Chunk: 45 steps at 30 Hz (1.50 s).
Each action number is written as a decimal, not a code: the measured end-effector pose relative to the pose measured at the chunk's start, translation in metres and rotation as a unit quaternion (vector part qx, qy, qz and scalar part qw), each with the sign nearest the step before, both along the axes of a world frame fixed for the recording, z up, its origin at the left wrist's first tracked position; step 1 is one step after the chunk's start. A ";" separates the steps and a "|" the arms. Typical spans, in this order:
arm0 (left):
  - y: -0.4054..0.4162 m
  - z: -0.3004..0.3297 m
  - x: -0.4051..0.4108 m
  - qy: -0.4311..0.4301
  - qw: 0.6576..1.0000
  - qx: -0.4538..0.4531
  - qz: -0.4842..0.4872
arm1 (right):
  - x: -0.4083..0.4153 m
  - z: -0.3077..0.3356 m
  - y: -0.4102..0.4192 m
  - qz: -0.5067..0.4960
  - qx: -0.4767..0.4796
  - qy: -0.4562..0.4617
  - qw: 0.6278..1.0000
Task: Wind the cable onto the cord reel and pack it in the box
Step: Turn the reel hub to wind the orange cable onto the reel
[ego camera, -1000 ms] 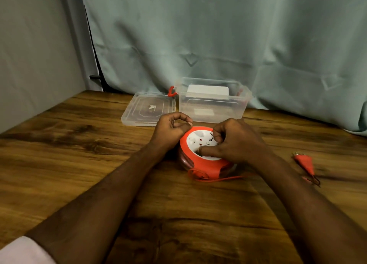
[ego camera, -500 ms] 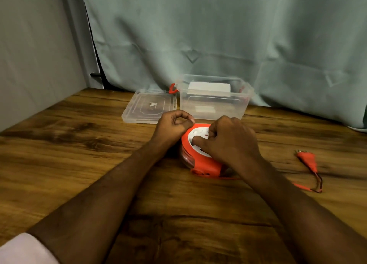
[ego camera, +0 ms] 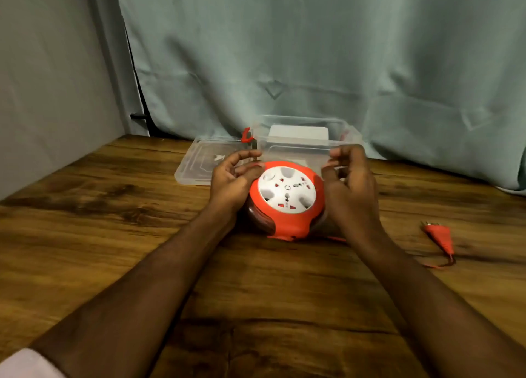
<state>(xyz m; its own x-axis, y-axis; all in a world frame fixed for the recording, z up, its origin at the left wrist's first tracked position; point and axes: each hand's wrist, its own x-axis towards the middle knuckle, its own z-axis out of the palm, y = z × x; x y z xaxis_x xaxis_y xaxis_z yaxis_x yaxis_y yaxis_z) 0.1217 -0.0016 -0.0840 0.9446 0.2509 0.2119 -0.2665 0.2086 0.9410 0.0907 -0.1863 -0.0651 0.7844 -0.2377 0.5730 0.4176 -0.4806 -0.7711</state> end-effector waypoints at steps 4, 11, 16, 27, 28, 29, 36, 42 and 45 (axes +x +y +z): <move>0.009 0.003 0.004 -0.020 0.992 -0.077 0.094 | 0.005 -0.003 0.004 0.097 0.225 0.244 0.938; 0.017 0.005 0.002 -0.033 0.974 -0.158 0.160 | -0.018 0.004 0.016 0.411 0.289 0.412 0.760; 0.014 0.008 0.001 -0.037 0.976 -0.147 0.154 | -0.026 0.008 0.015 0.430 0.001 0.421 0.799; 0.007 0.004 0.000 0.041 0.998 0.002 0.038 | 0.012 0.028 -0.088 0.183 -0.161 0.348 0.905; 0.003 0.002 -0.001 0.044 0.999 0.026 0.019 | 0.015 0.023 -0.090 0.129 -0.225 0.325 0.909; 0.000 0.001 -0.002 0.043 0.998 0.046 -0.002 | 0.018 0.019 -0.090 0.087 -0.287 0.308 0.903; -0.004 -0.009 0.000 0.034 0.982 0.168 -0.080 | 0.015 0.026 -0.066 0.036 -0.364 0.146 0.919; -0.006 -0.012 0.001 0.002 0.969 0.228 -0.099 | 0.014 0.025 -0.053 0.244 -0.373 0.152 0.882; -0.005 -0.011 0.001 -0.003 0.964 0.239 -0.114 | 0.015 0.024 -0.053 0.260 -0.372 0.165 0.876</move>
